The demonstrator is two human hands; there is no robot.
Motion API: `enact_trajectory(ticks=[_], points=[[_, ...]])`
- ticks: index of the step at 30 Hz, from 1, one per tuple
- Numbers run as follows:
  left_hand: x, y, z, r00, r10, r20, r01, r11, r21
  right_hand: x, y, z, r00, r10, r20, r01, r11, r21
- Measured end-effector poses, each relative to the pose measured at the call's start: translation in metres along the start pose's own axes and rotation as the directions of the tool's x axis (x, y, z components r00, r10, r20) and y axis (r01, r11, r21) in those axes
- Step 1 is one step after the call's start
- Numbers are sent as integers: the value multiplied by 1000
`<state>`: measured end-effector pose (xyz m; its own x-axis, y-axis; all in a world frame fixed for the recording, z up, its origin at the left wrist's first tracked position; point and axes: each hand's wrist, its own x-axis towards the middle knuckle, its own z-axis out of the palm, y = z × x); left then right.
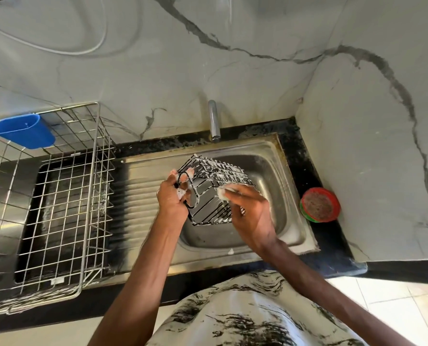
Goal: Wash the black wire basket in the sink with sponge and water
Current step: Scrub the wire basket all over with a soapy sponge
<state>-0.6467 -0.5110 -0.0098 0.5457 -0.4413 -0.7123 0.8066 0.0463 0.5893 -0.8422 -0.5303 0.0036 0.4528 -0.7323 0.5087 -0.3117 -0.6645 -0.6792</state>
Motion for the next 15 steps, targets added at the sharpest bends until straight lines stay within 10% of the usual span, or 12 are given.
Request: enact_trajectory(ticks=[7, 10, 15], points=[[-2, -10, 3, 985, -1, -173, 4, 1000, 15, -16, 39, -2, 996, -69, -61, 69, 998, -12], [-12, -9, 9, 972, 20, -235, -18, 1000, 10, -37, 79, -2, 991, 130, -13, -131, 986, -108], [-8, 2, 3, 977, -52, -208, 38, 997, -71, -56, 120, 3, 607, 789, -95, -758, 611, 229]])
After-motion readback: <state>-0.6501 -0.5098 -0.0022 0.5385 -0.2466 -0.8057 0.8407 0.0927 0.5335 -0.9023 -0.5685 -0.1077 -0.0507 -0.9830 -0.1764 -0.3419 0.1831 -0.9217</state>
